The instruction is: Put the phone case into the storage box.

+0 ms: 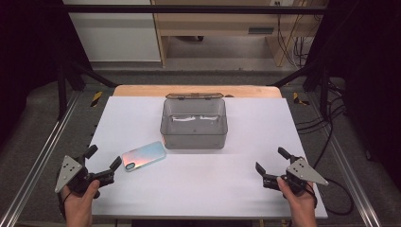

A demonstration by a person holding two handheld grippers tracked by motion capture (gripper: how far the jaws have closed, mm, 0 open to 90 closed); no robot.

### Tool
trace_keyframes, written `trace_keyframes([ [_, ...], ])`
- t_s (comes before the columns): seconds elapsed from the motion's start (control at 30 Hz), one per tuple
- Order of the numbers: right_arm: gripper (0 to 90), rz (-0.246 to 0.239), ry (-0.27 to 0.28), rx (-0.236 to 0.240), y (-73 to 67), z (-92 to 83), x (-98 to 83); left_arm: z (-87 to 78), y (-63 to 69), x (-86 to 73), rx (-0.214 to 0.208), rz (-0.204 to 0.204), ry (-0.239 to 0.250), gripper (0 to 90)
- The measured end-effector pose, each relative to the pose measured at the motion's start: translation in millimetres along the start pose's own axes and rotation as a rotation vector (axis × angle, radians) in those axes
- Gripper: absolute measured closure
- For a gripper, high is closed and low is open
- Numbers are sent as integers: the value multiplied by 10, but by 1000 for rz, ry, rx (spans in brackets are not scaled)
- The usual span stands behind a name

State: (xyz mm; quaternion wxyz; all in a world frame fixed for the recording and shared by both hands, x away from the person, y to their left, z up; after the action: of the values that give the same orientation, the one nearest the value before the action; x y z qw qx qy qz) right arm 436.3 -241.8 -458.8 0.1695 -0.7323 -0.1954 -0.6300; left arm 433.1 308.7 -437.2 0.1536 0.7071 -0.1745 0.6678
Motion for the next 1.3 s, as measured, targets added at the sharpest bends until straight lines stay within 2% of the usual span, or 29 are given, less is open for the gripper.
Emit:
trace_keyframes([
  [0.17,39,-1,-8,-19,14,-11,-6,-21,-1,-6,9,-1,-18,19],
  [0.47,36,-4,-10,-25,7,-8,-7,48,78,-26,-17,-9,-61,25],
  [0.5,35,-4,-12,-26,5,-6,-8,100,101,-46,-9,-19,-95,27],
  [0.53,35,-4,-12,-26,5,-6,-8,100,101,-46,-9,-19,-95,29],
  [0.57,35,-5,-15,-18,-5,4,-7,162,122,-57,-3,-33,-133,33],
  [0.6,35,-5,-15,-18,-5,4,-7,162,122,-57,-3,-33,-133,36],
  [0.67,36,-8,-19,-8,-23,16,-11,258,133,-63,7,-27,-184,38],
  [0.7,35,-15,-22,-5,-33,22,-13,357,124,-68,8,-13,-218,44],
  [0.73,35,-15,-22,-5,-33,22,-13,357,124,-68,8,-13,-218,44],
  [0.8,35,-10,-19,-1,-37,23,-10,457,86,-67,12,18,-256,44],
  [0.9,35,-10,-23,7,-50,33,-17,595,-32,-45,23,10,-273,45],
  [0.97,35,-12,-22,18,-79,43,-10,701,-97,-22,32,32,-293,48],
  [1.1,35,-15,-19,24,-96,55,-7,794,-137,5,26,40,-303,61],
  [1.13,35,-16,-23,28,-106,65,-11,853,-160,3,23,68,-326,68],
  [1.17,35,-16,-23,28,-106,65,-11,853,-160,3,23,68,-326,73],
  [1.2,35,-17,-23,30,-109,65,-11,887,-172,-6,17,76,-348,73],
  [1.23,35,-18,-24,30,-113,65,-11,906,-179,-13,12,77,-357,91],
  [1.27,35,-19,-26,30,-117,63,-13,952,-201,-41,-4,79,-396,162],
  [1.3,35,-19,-26,30,-117,63,-13,952,-201,-41,-4,79,-396,183],
])
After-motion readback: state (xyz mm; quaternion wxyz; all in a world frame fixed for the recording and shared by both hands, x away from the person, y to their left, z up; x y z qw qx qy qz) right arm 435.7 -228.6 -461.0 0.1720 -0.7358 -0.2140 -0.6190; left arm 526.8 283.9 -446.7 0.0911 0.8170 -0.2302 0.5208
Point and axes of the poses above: each handheld gripper's, and its own axes: z roughly forward along the jaws, x roughly out of its top, y roughly to its right, the point moved 4 cm from there along z, roughly forward along the jaws, and after that the axes turned 3 degrees about z, right-handed, at the moved point
